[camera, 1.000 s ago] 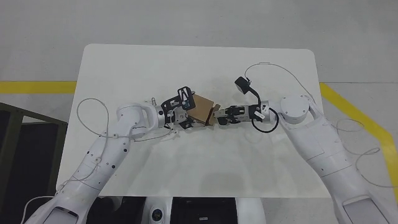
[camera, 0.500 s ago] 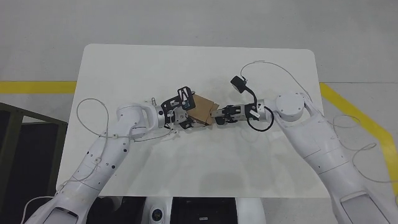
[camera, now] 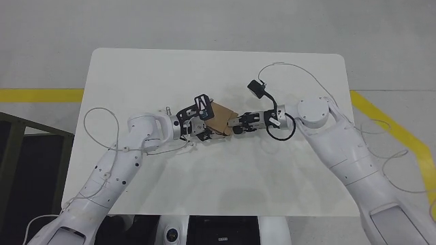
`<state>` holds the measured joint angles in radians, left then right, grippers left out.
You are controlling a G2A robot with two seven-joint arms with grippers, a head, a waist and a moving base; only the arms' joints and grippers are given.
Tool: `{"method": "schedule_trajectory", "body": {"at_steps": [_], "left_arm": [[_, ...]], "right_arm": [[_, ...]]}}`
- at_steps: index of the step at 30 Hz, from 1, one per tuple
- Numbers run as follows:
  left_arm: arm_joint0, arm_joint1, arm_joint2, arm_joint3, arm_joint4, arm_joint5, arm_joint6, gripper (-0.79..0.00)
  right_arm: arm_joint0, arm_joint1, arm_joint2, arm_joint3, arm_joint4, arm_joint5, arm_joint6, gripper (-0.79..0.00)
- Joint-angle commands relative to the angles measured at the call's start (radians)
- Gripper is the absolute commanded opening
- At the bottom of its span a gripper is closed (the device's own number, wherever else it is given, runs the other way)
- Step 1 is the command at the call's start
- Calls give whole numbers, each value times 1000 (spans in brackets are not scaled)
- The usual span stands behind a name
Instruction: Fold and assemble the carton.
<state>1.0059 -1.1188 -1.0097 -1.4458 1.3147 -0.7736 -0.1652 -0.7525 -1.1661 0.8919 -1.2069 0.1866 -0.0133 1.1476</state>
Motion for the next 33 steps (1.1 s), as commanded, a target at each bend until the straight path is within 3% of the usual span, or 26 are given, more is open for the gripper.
{"method": "schedule_trajectory", "body": {"at_steps": [1, 33], "left_arm": [[0, 0, 0, 1, -2, 0, -2, 0], [2, 0, 1, 5, 8, 0, -4, 0]], "right_arm": [[3, -1, -2, 4, -1, -1, 0, -557], [-62, 21, 67, -23, 27, -13, 12, -628]]}}
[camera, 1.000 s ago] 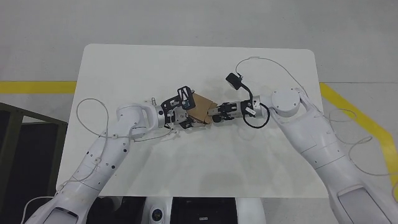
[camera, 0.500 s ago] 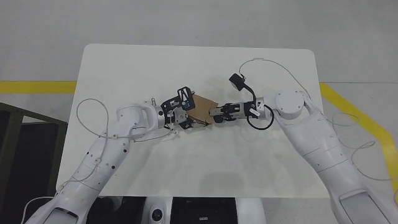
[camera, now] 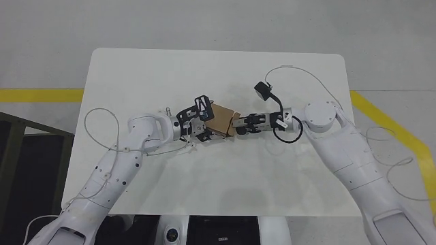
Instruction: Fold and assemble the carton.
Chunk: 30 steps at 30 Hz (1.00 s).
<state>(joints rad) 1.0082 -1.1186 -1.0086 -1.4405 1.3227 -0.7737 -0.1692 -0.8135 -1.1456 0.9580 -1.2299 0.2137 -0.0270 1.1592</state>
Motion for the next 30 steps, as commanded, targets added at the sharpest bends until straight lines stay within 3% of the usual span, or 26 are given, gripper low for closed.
{"method": "schedule_trajectory", "body": {"at_steps": [1, 30], "left_arm": [[0, 0, 0, 0, 0, 0, 0, 0], [-6, -3, 7, -1, -2, -2, 1, 0]], "right_arm": [[-2, 1, 1, -1, 0, 0, 0, -631], [51, -22, -51, 28, -1, 2, -6, -637]]}}
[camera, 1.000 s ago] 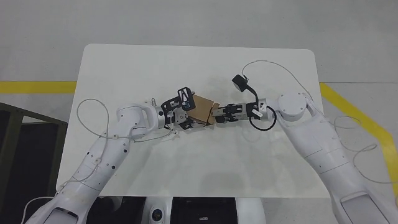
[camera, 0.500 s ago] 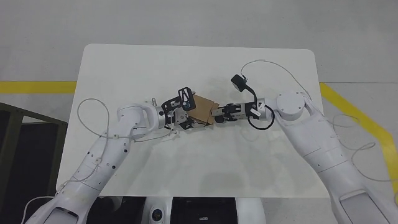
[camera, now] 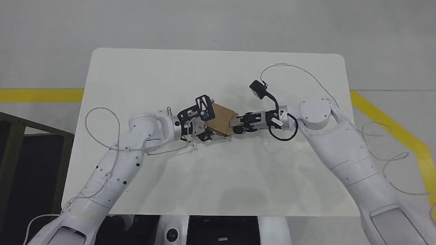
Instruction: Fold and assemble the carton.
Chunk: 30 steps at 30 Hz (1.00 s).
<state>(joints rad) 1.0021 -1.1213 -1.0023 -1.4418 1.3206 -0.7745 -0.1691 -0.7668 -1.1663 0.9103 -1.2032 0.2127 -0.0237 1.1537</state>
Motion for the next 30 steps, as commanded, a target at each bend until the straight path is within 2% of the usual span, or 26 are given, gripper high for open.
{"method": "schedule_trajectory", "body": {"at_steps": [1, 9, 23, 28, 30], "left_arm": [[0, 0, 0, 0, -1, -2, 1, 0], [2, 1, -4, 2, 2, -1, 1, 0], [3, 1, -6, 6, 0, 0, -2, 0], [3, 1, -6, 6, 0, 0, -2, 0], [3, 1, -6, 6, 0, 0, -2, 0]], "right_arm": [[7, -3, -6, 4, 0, -2, -1, -637], [8, -2, 2, 15, 4, -19, 5, -610], [-51, 23, 64, -54, 7, -18, 27, -625], [-73, 31, 84, -68, 7, -14, 30, -693], [-80, 33, 87, -74, 7, -12, 30, -785]]}}
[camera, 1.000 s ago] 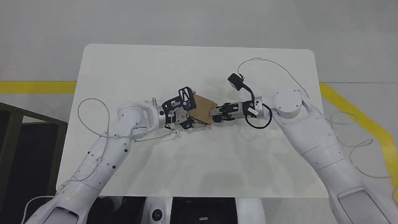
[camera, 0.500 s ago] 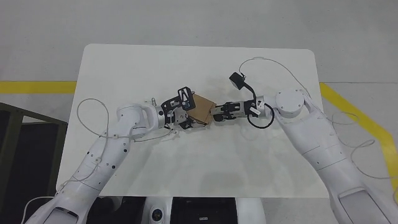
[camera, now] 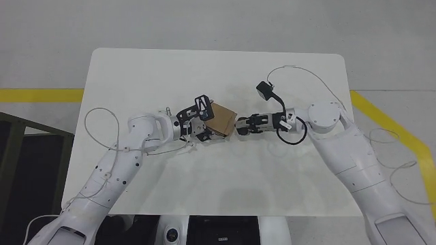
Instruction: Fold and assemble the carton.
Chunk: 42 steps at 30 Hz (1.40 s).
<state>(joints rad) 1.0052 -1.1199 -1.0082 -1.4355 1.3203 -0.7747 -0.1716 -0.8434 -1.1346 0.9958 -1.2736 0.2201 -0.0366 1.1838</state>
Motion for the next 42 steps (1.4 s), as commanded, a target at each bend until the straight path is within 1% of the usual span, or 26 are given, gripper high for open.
{"method": "schedule_trajectory", "body": {"at_steps": [1, 11, 30, 37, 42], "left_arm": [[0, 0, 0, -1, 2, 0, 1, 0], [4, 1, -1, -4, 3, -1, 5, 0], [-1, -1, 2, -8, 3, 1, 6, 0], [-3, 0, -6, -1, 0, 3, 3, 0], [5, 9, -45, -2, -21, -12, 0, 0]], "right_arm": [[-6, 2, 3, -6, 0, 3, 2, -785], [-4, -1, -18, -4, -9, 10, -5, -785], [84, -39, -103, 82, 11, -12, -12, -785], [90, -39, -98, 88, 12, -14, -9, -785], [70, -26, -63, 67, 2, -10, -6, -785]]}}
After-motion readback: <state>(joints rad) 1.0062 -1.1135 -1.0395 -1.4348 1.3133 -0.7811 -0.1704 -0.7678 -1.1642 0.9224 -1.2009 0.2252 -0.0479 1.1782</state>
